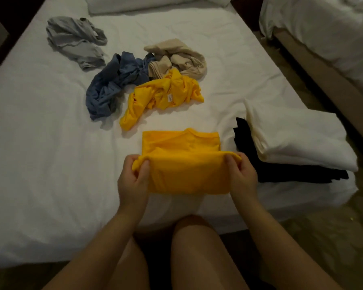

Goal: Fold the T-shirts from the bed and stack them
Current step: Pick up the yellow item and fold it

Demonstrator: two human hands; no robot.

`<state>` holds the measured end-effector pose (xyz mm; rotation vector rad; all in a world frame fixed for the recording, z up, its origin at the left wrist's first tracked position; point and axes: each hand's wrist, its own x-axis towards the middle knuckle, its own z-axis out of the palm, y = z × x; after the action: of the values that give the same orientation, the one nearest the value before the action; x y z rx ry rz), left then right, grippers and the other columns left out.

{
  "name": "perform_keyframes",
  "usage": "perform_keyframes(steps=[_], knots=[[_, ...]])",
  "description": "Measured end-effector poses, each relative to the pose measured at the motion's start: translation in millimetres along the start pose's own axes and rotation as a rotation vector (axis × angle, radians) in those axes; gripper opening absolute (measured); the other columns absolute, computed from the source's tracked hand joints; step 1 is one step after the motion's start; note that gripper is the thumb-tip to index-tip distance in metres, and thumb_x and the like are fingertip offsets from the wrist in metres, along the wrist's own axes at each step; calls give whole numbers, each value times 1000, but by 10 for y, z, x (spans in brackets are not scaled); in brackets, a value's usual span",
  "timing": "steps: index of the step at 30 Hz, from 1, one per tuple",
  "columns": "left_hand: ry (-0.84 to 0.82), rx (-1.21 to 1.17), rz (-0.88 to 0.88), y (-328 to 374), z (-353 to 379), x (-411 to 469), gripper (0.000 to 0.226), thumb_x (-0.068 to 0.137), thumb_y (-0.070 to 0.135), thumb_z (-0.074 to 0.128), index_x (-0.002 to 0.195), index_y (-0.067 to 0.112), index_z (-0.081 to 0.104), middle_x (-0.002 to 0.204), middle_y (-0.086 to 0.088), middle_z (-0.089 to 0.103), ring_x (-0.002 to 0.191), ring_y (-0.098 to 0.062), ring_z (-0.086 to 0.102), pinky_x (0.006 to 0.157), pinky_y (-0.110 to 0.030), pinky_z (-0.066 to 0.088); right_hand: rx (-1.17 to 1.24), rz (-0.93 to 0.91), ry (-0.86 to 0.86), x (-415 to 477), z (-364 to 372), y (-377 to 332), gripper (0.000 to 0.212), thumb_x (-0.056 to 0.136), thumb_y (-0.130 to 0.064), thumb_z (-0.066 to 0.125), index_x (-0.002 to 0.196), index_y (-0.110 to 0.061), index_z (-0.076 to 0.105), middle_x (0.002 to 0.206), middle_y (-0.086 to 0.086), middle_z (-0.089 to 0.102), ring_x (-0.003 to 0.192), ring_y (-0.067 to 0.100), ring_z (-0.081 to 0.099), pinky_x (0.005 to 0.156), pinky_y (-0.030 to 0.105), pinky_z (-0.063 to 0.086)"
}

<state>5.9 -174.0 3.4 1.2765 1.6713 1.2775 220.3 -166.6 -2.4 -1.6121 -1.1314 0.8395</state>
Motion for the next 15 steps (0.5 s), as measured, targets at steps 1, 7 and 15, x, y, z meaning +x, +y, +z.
perform_keyframes(steps=[1,7,15], knots=[[34,34,15,-5,97,143,16,86,40,41,85,25,47,72,7,50,62,3,50,52,-12,38,-25,8,67,160,103,11,21,96,-19,50,75,-20,52,69,-3,50,60,-6,49,53,15,34],[75,228,35,-159,496,965,24,99,28,41,105,8,53,84,0,52,75,-14,46,59,-24,26,-257,13,133,903,500,203,20,97,-31,46,85,-16,53,70,-2,51,66,16,47,57,31,29],[20,393,-102,-416,644,1274,32,98,36,39,110,8,52,103,-14,59,96,-32,54,71,-30,33,-501,73,91,1186,610,437,28,98,-36,42,99,-13,57,89,12,60,83,31,56,62,30,32]])
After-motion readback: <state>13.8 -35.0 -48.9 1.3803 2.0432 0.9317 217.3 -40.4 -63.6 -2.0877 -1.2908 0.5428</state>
